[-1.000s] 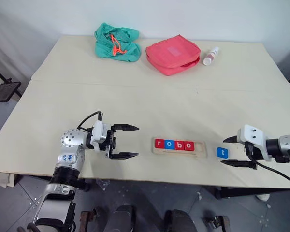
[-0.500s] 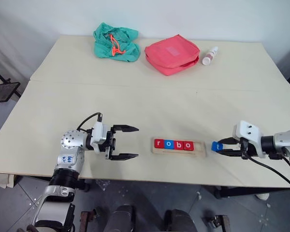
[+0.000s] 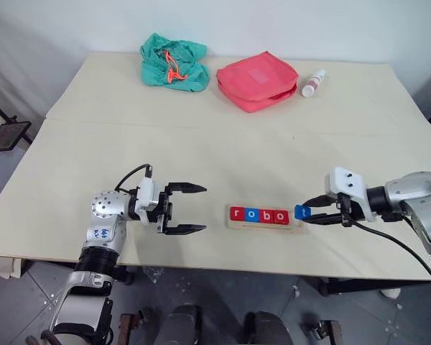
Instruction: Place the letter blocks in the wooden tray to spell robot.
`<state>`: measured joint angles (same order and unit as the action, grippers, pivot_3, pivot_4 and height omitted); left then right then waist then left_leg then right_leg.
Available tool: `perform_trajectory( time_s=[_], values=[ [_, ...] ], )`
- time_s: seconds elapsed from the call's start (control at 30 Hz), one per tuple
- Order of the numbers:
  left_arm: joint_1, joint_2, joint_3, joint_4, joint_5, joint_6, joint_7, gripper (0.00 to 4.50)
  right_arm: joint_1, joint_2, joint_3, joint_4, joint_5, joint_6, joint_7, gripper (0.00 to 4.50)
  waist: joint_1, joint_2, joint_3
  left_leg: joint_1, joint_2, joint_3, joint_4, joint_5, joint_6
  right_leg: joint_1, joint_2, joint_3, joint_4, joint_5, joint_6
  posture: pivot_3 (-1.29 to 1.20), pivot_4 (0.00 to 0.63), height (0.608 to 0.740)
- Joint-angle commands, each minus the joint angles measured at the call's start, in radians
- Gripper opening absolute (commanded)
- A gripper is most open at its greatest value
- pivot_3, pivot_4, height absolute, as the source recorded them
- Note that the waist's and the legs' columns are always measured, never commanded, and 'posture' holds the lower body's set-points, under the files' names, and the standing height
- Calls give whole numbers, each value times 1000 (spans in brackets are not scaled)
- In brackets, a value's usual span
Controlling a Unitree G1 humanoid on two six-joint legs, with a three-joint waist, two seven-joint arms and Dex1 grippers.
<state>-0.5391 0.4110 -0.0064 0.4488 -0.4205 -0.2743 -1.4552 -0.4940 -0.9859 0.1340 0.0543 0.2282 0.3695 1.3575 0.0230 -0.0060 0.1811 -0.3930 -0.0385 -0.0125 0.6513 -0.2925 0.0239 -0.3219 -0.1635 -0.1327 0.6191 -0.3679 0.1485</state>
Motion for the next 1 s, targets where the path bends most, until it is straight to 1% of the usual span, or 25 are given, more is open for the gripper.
perform_trajectory(
  time_s=[0.03,0.43,0.47,0.67,0.7,0.87,1.0],
  values=[
    [13,7,17,-30,-8,-12,9,4500,-37,14,24,26,-26,-33,23,1447,-1,0,0,0,0,0,0,0,0,0,0,0,0,0,0,0,150,740],
    [32,6,15,-51,-9,-10,31,4500,-69,43,56,85,-69,-76,43,1447,0,0,0,0,0,0,0,0,0,0,0,0,0,0,0,0,150,740],
    [32,6,15,-51,-9,-10,31,4500,-70,44,55,85,-70,-75,44,2156,0,0,0,0,0,0,0,0,0,0,0,0,0,0,0,0,150,740],
    [29,3,14,-44,-8,-15,31,4500,-60,38,30,40,-46,-49,55,4224,0,0,0,0,0,0,0,0,0,0,0,0,0,0,0,0,150,740],
    [28,2,14,-42,-7,-15,32,4500,-56,37,20,27,-38,-41,48,4480,0,0,0,0,0,0,0,0,0,0,0,0,0,0,0,0,150,740],
    [25,-2,13,-40,-7,-18,33,4500,-29,33,-42,-29,5,28,-4,4480,1,0,0,0,0,0,0,0,0,0,0,0,0,0,0,0,150,740],
    [24,-4,13,-35,-6,-21,35,4500,71,11,-150,-104,47,118,-77,4480,6,0,0,-1,0,-2,0,0,0,0,0,-1,1,0,0,0,150,740]
  ],
)
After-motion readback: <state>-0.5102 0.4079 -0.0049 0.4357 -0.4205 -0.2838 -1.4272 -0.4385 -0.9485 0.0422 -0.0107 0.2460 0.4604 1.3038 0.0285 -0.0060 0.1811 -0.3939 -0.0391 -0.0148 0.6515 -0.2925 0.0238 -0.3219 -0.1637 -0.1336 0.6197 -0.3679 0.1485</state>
